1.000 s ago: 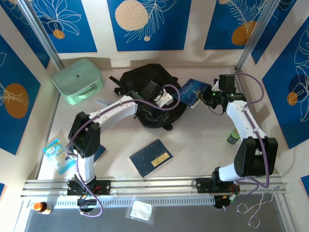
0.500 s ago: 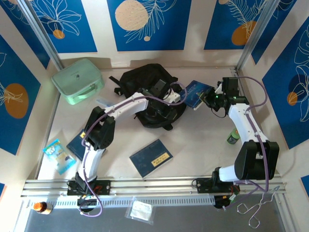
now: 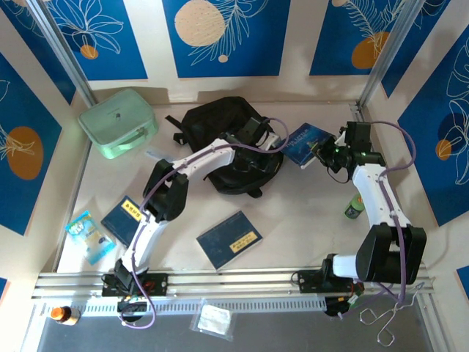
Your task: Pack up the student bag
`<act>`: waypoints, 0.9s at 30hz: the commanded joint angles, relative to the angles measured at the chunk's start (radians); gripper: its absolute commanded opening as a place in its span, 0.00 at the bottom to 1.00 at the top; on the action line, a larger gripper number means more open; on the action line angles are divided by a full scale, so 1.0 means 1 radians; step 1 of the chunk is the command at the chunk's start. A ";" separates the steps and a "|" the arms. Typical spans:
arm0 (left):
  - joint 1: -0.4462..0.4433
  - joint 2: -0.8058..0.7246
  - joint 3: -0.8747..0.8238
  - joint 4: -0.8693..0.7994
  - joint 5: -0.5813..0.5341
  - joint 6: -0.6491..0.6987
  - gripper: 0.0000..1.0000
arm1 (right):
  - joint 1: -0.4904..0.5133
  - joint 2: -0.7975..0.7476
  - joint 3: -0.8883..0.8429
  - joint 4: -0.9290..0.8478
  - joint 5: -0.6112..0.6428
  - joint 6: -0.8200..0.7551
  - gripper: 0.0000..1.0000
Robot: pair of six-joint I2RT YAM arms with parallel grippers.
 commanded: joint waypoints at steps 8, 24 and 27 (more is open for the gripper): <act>-0.010 0.049 0.045 -0.010 0.021 -0.034 0.22 | -0.025 -0.058 -0.016 0.022 0.011 0.013 0.00; 0.002 0.034 0.087 -0.027 0.079 -0.025 0.00 | -0.050 -0.115 -0.020 -0.013 0.051 0.002 0.00; 0.021 -0.027 0.084 -0.026 0.031 -0.015 0.00 | -0.063 -0.144 -0.017 -0.039 0.049 -0.005 0.00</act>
